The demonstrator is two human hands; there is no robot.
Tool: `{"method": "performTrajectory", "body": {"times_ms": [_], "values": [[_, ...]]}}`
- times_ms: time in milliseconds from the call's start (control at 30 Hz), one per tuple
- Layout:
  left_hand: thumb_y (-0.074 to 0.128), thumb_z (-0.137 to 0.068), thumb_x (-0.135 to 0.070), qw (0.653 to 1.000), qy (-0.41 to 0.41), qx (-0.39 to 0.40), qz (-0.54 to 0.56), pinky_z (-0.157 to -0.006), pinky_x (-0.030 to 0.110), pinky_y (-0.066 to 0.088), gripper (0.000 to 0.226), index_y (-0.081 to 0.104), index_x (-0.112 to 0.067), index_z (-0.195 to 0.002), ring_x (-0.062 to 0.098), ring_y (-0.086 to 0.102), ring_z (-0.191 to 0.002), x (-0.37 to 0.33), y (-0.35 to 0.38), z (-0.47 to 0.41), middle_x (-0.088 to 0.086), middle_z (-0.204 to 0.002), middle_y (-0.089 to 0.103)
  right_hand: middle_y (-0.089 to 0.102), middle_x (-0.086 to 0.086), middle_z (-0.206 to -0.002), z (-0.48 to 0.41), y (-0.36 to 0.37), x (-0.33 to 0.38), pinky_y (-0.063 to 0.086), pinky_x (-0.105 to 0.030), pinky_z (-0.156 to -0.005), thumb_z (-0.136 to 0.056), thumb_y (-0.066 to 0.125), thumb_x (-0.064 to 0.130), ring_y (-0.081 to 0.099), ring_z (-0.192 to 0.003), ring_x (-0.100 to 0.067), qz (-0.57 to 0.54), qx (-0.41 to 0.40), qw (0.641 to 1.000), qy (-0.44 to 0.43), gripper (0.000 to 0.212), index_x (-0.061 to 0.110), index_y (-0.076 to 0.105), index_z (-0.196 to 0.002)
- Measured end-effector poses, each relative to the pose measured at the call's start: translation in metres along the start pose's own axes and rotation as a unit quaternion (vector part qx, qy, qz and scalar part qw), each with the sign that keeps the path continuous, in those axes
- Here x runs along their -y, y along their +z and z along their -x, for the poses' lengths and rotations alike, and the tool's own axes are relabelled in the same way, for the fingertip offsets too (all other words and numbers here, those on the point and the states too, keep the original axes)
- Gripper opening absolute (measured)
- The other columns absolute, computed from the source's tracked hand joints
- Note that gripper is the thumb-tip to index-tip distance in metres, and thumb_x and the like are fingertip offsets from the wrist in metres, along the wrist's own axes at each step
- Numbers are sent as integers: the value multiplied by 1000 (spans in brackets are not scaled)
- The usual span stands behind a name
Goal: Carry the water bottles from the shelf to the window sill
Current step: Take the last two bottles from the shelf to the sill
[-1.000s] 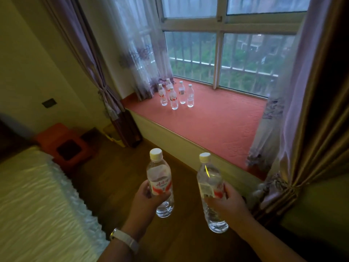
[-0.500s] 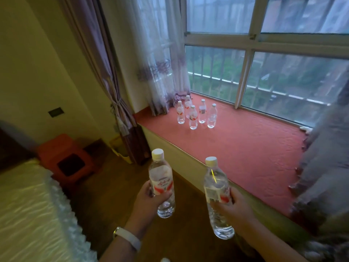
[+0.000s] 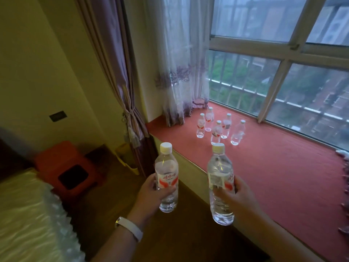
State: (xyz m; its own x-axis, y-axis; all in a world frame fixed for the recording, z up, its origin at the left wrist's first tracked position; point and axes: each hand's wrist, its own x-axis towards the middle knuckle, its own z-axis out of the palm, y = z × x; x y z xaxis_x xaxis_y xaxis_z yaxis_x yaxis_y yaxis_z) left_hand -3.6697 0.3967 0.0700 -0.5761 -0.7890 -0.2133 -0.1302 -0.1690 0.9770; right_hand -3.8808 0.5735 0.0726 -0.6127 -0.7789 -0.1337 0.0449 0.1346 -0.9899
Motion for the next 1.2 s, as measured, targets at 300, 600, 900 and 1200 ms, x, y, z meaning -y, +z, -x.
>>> {"method": "performTrajectory", "body": {"times_ms": [300, 600, 900, 1200], "values": [[84, -76, -17, 999, -23, 24, -37, -68, 17, 56, 42, 66, -21, -113, 10, 74, -94, -9, -11, -94, -5, -105, 78, 76, 4, -94, -98, 16, -15, 59, -32, -64, -54, 85, 48, 75, -81, -18, -4, -18, 1000, 20, 47, 44, 67, -97], [88, -64, -32, 995, -64, 40, -64, -74, 21, 55, 53, 68, -22, -112, 12, 74, -98, -30, -1, -236, -5, -106, 78, 76, 2, -96, -236, 19, -37, 60, -52, -79, -58, 87, 47, 75, -86, -20, -50, -37, 995, 73, 48, 42, 66, -100], [83, -73, -24, 992, -69, 76, -79, -81, 26, 52, 45, 68, -19, -115, 14, 73, -100, -55, 32, -349, -2, -109, 77, 76, 3, -97, -322, -4, -18, 60, -49, -81, -58, 85, 43, 74, -88, -18, -62, -76, 993, 62, 44, 43, 66, -98], [80, -79, -6, 984, -62, 149, -79, -74, 19, 57, 39, 66, -9, -115, 19, 74, -98, -57, 66, -423, 6, -107, 77, 76, 11, -92, -355, -23, -14, 56, -31, -75, -70, 86, 20, 73, -84, -8, -48, -166, 982, 74, 37, 34, 67, -98]]}}
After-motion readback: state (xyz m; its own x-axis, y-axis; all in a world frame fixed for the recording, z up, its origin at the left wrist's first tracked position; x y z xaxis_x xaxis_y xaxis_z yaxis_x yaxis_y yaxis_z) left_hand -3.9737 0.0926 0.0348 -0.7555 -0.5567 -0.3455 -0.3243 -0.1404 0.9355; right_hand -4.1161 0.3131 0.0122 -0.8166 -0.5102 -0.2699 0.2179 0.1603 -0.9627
